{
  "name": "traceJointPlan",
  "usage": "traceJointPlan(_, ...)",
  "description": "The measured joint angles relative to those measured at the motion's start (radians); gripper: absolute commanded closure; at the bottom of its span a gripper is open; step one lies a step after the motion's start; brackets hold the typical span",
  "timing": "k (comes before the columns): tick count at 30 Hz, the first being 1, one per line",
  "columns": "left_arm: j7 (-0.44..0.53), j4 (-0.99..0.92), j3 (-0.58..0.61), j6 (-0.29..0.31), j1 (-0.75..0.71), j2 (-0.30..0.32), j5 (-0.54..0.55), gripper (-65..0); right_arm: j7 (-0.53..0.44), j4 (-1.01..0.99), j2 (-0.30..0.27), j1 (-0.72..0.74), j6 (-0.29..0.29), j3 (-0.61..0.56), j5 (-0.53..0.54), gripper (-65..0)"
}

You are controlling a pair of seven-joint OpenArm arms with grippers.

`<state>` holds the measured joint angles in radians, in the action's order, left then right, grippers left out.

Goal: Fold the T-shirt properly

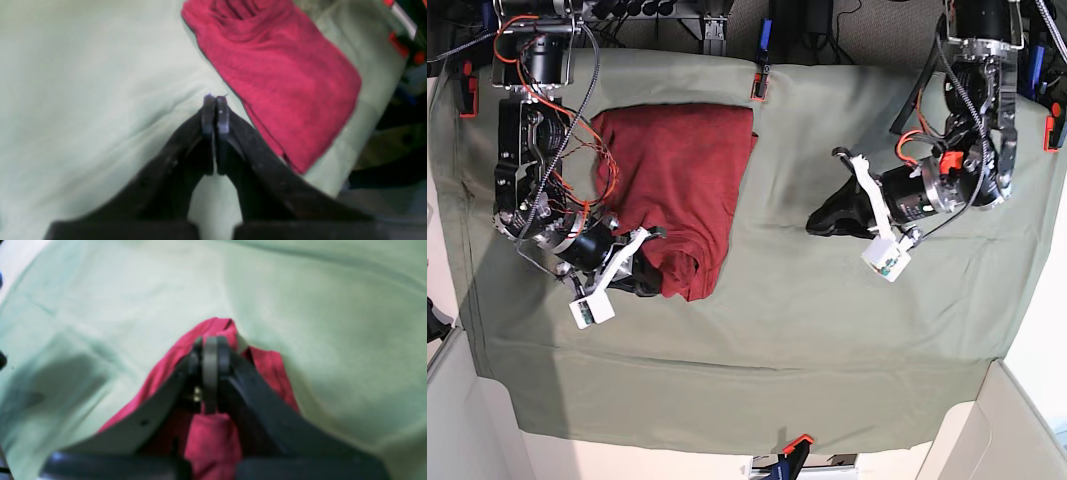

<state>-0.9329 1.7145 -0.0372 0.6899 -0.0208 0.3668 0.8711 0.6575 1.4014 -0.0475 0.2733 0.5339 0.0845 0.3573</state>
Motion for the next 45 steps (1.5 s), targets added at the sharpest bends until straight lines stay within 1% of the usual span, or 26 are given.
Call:
traceJointPlan(3,0.031,-0.073,0.011,-0.001,0.056,-0.050,0.002,0.0,-0.001,-0.106,0.018,0.041,-0.016,-0.001,-0.055,0.0)
traceJointPlan(9,0.043,-0.145,0.011,-0.001,0.069,-0.145,-0.007,0.0,-0.008,-0.170,0.018,0.029,-0.017,-0.001,-0.050,0.0)
traceJointPlan(13,0.113,-0.206,0.010,-0.001,0.071,-0.199,-0.077,0.0,-0.015,-0.179,0.018,0.029,-0.017,-0.001,-0.063,0.0)
traceJointPlan(16,0.156,-0.272,0.019,-0.001,0.076,-0.222,-0.136,0.0,-0.023,-0.192,0.018,0.029,-0.017,-0.001,-0.073,0.0)
traceJointPlan(19,0.180,-0.362,0.048,-0.002,0.101,-0.222,-0.195,0.0,-0.042,-0.221,0.018,0.032,-0.016,-0.001,-0.071,0.0)
traceJointPlan(24,0.230,-0.456,0.048,-0.002,0.126,-0.220,-0.225,0.0,-0.058,-0.248,0.011,0.035,-0.014,-0.001,-0.079,0.0)
traceJointPlan(28,0.232,-0.467,0.049,-0.001,0.123,-0.217,-0.231,0.0,-0.068,-0.248,-0.016,0.036,-0.006,-0.002,-0.085,0.0)
traceJointPlan(30,0.234,-0.467,0.049,-0.001,0.123,-0.200,-0.224,0.0,-0.070,-0.249,-0.041,0.037,-0.006,-0.002,-0.085,0.0)
traceJointPlan(32,0.233,-0.467,0.049,-0.001,0.123,-0.172,-0.207,0.0,-0.070,-0.249,-0.063,0.037,-0.006,-0.002,-0.086,0.0)
traceJointPlan(35,0.214,-0.461,0.047,-0.001,0.121,-0.131,-0.160,0.0,-0.070,-0.249,-0.077,0.036,-0.006,-0.001,-0.085,0.0)
traceJointPlan(40,0.122,-0.416,0.047,-0.001,0.118,-0.100,-0.098,0.0,-0.059,-0.241,-0.077,0.033,-0.018,-0.002,-0.011,0.0)
traceJointPlan(42,0.098,-0.382,0.049,-0.001,0.110,-0.082,-0.057,0.0,-0.038,-0.205,-0.077,0.026,-0.018,-0.002,-0.008,0.0)
traceJointPlan(45,0.088,-0.282,0.047,-0.001,0.062,-0.026,-0.014,0.0,0.006,-0.106,-0.077,0.010,-0.019,-0.002,-0.015,0.0)
